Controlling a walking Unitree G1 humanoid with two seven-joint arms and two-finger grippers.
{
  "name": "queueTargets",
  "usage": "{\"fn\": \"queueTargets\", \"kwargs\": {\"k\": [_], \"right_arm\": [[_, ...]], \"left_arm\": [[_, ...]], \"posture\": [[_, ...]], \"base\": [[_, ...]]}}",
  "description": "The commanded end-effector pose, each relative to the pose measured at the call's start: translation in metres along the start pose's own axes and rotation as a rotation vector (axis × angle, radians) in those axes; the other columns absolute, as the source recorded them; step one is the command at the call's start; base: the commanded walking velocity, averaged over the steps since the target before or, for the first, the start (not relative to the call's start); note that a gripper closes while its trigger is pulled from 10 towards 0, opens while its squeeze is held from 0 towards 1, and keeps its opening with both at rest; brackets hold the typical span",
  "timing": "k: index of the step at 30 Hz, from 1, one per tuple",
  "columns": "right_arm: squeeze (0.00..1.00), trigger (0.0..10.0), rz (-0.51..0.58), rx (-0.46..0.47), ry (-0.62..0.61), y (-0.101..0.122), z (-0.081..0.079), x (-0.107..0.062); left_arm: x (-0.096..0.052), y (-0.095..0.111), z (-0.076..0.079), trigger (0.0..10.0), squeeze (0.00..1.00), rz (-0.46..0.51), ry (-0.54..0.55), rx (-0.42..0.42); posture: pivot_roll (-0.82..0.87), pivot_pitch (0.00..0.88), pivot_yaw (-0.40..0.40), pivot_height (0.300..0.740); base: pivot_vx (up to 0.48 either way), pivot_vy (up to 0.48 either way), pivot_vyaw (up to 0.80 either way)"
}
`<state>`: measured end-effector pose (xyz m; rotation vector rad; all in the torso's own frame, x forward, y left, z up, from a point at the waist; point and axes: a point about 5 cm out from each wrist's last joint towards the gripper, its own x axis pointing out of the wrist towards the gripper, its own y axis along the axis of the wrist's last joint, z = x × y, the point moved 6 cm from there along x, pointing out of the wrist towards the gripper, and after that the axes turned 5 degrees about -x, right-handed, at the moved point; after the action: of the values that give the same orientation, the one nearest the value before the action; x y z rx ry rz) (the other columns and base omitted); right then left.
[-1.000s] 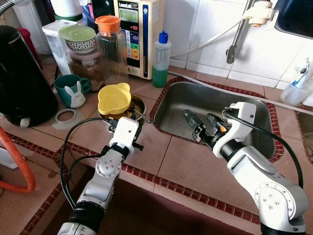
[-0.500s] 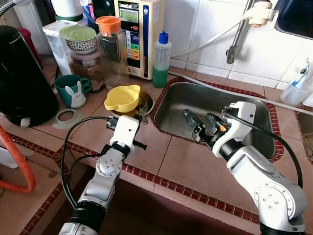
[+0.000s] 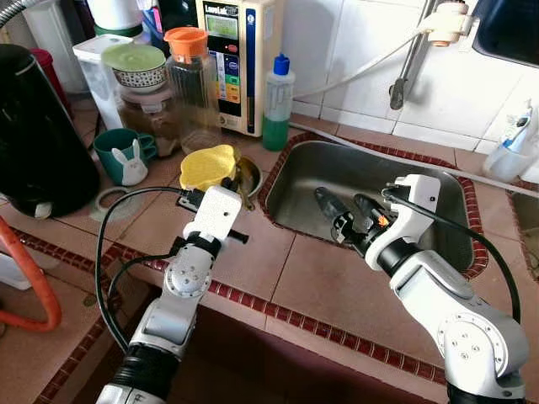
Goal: Kitchen organization
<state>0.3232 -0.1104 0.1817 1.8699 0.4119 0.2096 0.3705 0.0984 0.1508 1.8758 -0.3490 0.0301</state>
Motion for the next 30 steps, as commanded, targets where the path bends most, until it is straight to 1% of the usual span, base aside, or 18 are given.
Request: {"fn": "queueTargets", "kwargs": {"k": [1,4,5,8,9,10,12,13,14,15,16,17,19,21,24,25,26,30], "right_arm": [[0.00,10.0,0.023,-0.017,0.001,0.007,-0.001,0.000],[0.00,10.0,0.023,-0.019,0.002,0.008,0.000,0.001],[0.00,10.0,0.027,-0.018,0.005,0.008,-0.001,0.001],[0.00,10.0,0.029,-0.019,0.006,0.009,-0.001,0.002],[0.00,10.0,0.034,-0.017,0.002,0.010,0.000,0.002],[0.00,10.0,0.052,-0.006,-0.014,0.013,0.003,0.003],[0.00,10.0,0.070,0.007,-0.029,0.016,0.006,0.003],[0.00,10.0,0.086,0.018,-0.036,0.020,0.008,0.003],[0.00,10.0,0.096,0.025,-0.039,0.022,0.009,0.004],[0.00,10.0,0.107,0.035,-0.043,0.025,0.010,0.004],[0.00,10.0,0.130,0.060,-0.052,0.029,0.012,0.004],[0.00,10.0,0.139,0.071,-0.056,0.031,0.013,0.004],[0.00,10.0,0.156,0.086,-0.065,0.034,0.015,0.004],[0.00,10.0,0.174,0.116,-0.076,0.036,0.018,0.004],[0.00,10.0,0.184,0.123,-0.084,0.037,0.019,0.003],[0.00,10.0,0.187,0.127,-0.087,0.038,0.020,0.003],[0.00,10.0,0.187,0.129,-0.088,0.037,0.020,0.004],[0.00,10.0,0.185,0.144,-0.092,0.037,0.021,0.004]], "left_arm": [[0.003,0.017,-0.003,0.0,0.00,0.059,0.016,0.020],[0.004,0.024,-0.002,0.2,0.00,0.080,0.010,0.015],[0.005,0.039,0.004,0.2,0.00,0.137,-0.012,0.010],[0.006,0.050,0.010,0.7,0.00,0.181,-0.042,-0.019],[0.005,0.062,0.020,0.4,0.00,0.221,-0.091,-0.070],[0.005,0.079,0.035,0.3,0.00,0.265,-0.178,-0.169],[0.004,0.088,0.045,0.3,0.00,0.284,-0.236,-0.240],[0.004,0.093,0.052,1.3,0.00,0.284,-0.276,-0.301],[0.004,0.096,0.056,1.5,0.00,0.283,-0.302,-0.339],[0.003,0.100,0.060,1.5,0.00,0.288,-0.329,-0.374],[0.002,0.104,0.065,1.2,0.00,0.284,-0.361,-0.450],[0.002,0.105,0.066,1.2,0.00,0.272,-0.370,-0.489],[0.005,0.102,0.065,1.2,0.00,0.224,-0.352,-0.631],[0.008,0.102,0.065,2.3,0.00,0.177,-0.376,-0.825],[0.010,0.101,0.066,2.4,0.00,0.148,-0.390,-0.935],[0.012,0.098,0.066,2.9,0.00,0.111,-0.381,-1.062],[0.012,0.098,0.066,2.9,0.00,0.098,-0.385,-1.108],[0.011,0.098,0.069,2.2,0.00,0.042,-0.414,-1.310]], "posture": [[0.03,0.000,-0.015,0.740],[0.04,0.000,-0.016,0.740],[0.04,0.000,-0.016,0.740],[0.04,0.000,-0.016,0.740],[0.04,0.000,-0.018,0.740],[0.04,0.000,-0.019,0.740],[0.04,0.000,-0.019,0.740],[0.04,0.000,-0.019,0.740],[0.04,0.000,-0.018,0.740],[0.04,0.000,-0.018,0.740],[0.04,0.000,-0.018,0.740],[0.04,0.000,-0.018,0.740],[0.03,0.000,-0.018,0.740],[0.03,0.000,-0.017,0.740],[0.03,0.000,-0.016,0.740],[0.03,0.000,-0.015,0.740],[0.03,0.000,-0.014,0.740],[0.03,0.000,-0.016,0.740]], "base": [[0.000,0.000,0.00],[0.000,0.000,0.00],[0.000,0.000,0.00],[0.000,0.000,0.00],[0.000,0.000,0.00],[0.000,0.000,0.00],[0.000,0.000,0.00],[0.000,0.000,0.00],[0.000,0.000,0.00],[0.000,0.000,0.00],[0.000,0.000,0.00],[0.000,0.000,0.00],[0.000,0.000,0.00],[0.000,0.000,0.00],[0.000,0.000,0.00],[0.000,0.000,0.00],[0.000,0.000,0.00],[0.000,0.000,0.00]]}}
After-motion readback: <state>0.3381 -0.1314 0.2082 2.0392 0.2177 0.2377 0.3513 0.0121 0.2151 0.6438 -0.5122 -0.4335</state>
